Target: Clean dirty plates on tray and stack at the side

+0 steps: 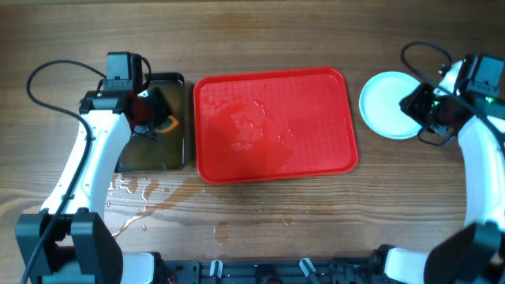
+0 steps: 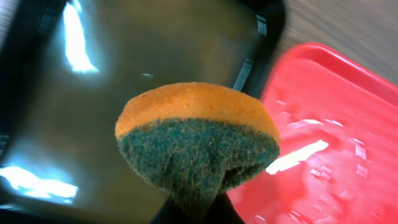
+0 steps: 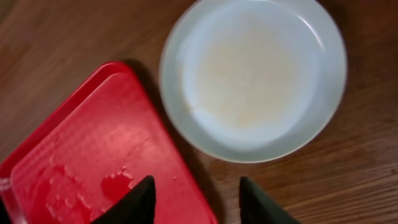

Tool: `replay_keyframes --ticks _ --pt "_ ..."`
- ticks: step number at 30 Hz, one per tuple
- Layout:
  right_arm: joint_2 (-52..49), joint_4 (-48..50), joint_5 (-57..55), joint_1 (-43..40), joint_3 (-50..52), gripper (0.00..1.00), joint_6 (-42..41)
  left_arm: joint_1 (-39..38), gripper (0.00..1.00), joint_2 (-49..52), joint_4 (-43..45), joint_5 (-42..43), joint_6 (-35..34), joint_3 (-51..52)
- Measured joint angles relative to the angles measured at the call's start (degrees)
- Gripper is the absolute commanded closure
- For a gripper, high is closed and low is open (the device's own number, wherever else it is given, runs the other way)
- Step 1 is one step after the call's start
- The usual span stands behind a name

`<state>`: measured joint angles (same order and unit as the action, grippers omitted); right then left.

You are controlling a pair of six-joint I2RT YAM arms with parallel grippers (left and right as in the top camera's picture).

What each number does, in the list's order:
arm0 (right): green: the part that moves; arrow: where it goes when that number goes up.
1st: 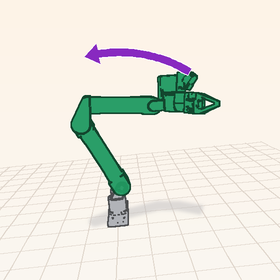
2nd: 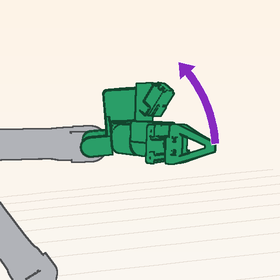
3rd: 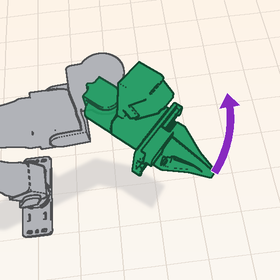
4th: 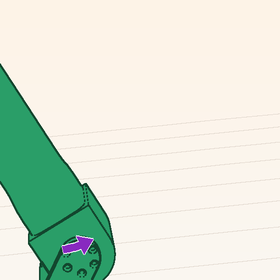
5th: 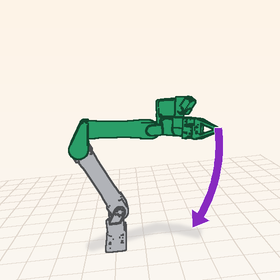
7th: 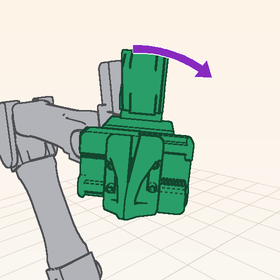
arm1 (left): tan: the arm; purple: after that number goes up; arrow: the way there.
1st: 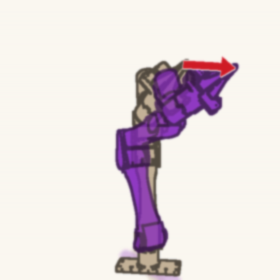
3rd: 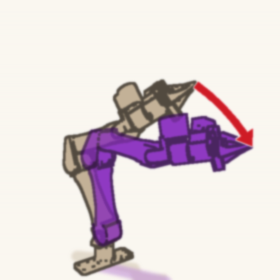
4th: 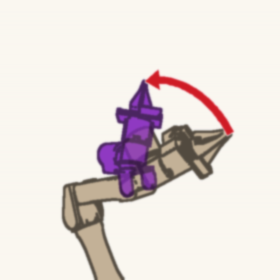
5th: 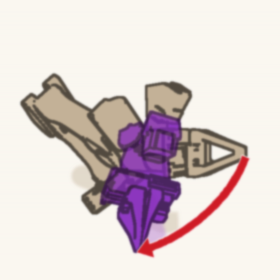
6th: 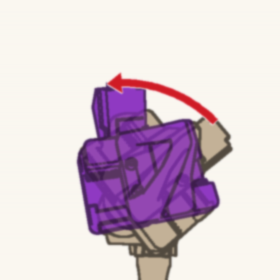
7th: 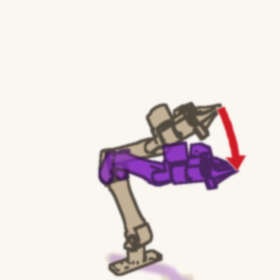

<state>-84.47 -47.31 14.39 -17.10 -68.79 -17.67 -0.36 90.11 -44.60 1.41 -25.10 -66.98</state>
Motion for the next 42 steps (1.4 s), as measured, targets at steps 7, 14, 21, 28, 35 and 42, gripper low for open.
replay_keyframes --ticks 7,14,21,28,35,42 --pt "2.2 -2.0 0.3 10.1 -0.3 0.5 0.7 0.0 0.91 9.2 4.0 -10.5 0.4 1.6" --pt "2.2 -3.5 0.3 10.6 -0.3 0.5 1.5 0.0 0.2 13.2 5.9 -11.4 0.9 1.9" --pt "7.9 -11.4 1.7 10.6 -6.1 0.21 3.9 0.0 0.0 3.7 -1.7 -5.5 1.9 -5.0" --pt "33.7 -14.4 1.7 10.6 -10.3 0.0 5.5 0.0 0.0 -7.7 -2.0 -3.0 1.9 -7.2" --pt "43.9 -18.2 0.7 10.7 -10.5 0.0 1.9 0.0 0.0 -7.7 -2.0 -3.0 1.9 -7.2" --pt "49.6 6.3 -2.3 10.7 5.8 0.0 5.6 0.0 0.0 -7.7 -2.1 -2.9 1.9 -7.2"
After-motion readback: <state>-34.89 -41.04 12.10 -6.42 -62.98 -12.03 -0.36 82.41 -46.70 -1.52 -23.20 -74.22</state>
